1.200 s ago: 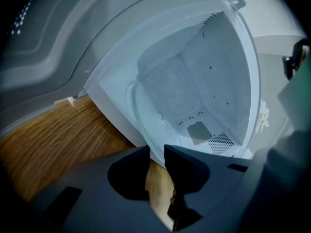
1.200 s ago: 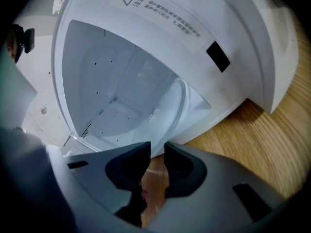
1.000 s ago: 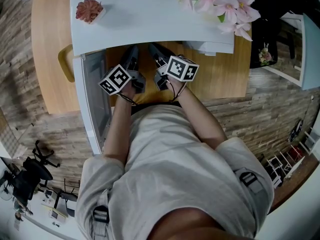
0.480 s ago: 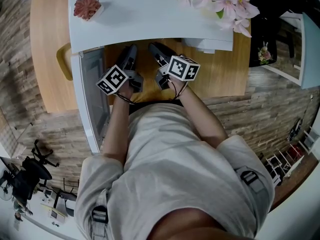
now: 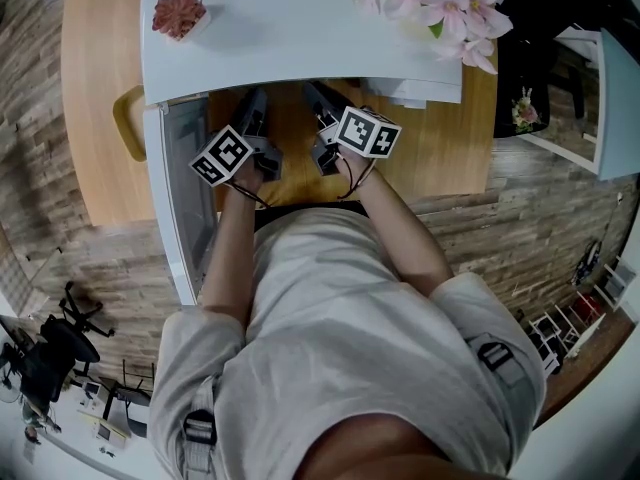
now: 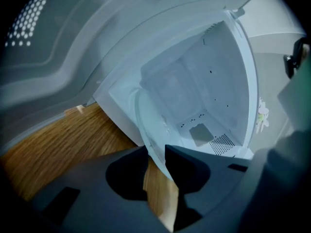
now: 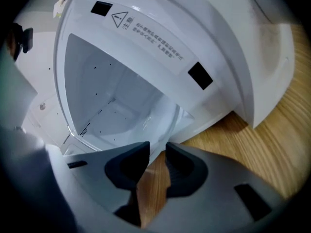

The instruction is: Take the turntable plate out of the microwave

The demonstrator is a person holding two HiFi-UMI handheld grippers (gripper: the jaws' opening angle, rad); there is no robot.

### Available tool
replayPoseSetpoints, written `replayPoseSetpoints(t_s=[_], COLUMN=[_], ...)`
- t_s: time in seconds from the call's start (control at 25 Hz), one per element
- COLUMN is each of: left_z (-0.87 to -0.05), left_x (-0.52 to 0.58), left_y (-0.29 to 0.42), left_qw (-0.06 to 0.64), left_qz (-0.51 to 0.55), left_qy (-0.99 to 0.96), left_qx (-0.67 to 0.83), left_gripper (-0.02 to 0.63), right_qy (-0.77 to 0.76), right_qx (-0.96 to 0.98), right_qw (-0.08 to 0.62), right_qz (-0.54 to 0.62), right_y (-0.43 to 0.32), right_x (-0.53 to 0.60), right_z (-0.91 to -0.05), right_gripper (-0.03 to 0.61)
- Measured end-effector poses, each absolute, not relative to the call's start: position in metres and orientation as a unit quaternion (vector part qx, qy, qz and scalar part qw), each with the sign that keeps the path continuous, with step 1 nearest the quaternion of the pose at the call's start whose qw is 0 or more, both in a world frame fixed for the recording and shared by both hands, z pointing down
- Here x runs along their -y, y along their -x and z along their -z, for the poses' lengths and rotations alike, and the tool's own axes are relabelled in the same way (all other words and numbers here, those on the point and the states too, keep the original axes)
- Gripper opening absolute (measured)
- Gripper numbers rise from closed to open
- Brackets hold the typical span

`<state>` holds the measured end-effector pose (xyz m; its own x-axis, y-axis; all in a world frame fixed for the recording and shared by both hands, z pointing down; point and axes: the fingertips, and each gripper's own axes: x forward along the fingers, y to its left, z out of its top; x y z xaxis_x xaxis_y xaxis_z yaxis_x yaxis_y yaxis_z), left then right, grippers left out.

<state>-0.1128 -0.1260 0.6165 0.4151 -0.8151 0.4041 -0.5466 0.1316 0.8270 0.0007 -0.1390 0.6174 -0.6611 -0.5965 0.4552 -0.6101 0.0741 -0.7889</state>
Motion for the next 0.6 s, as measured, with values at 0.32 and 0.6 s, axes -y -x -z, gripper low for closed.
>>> replayPoseSetpoints(t_s=[0.32, 0.6], left_z=[-0.614, -0.620], left_x=[0.107, 0.087], left_y=[0.107, 0.105], left_qw=[0.537, 0.542], left_qz=[0.122, 0.120], left_qy=[-0.649, -0.647], left_qx=[0.524, 0.522], left_gripper=[0.117, 0.123], right_qy=[-0.417, -0.407], right_qx=[0.737, 0.739], right_qw=[0.018, 0.025], right_qz=[-0.532, -0.536], right_y=[-0.011, -0.013], right_x=[0.123, 0.104], right_z=[-0.613, -0.619], right_gripper=[0.106, 0.107])
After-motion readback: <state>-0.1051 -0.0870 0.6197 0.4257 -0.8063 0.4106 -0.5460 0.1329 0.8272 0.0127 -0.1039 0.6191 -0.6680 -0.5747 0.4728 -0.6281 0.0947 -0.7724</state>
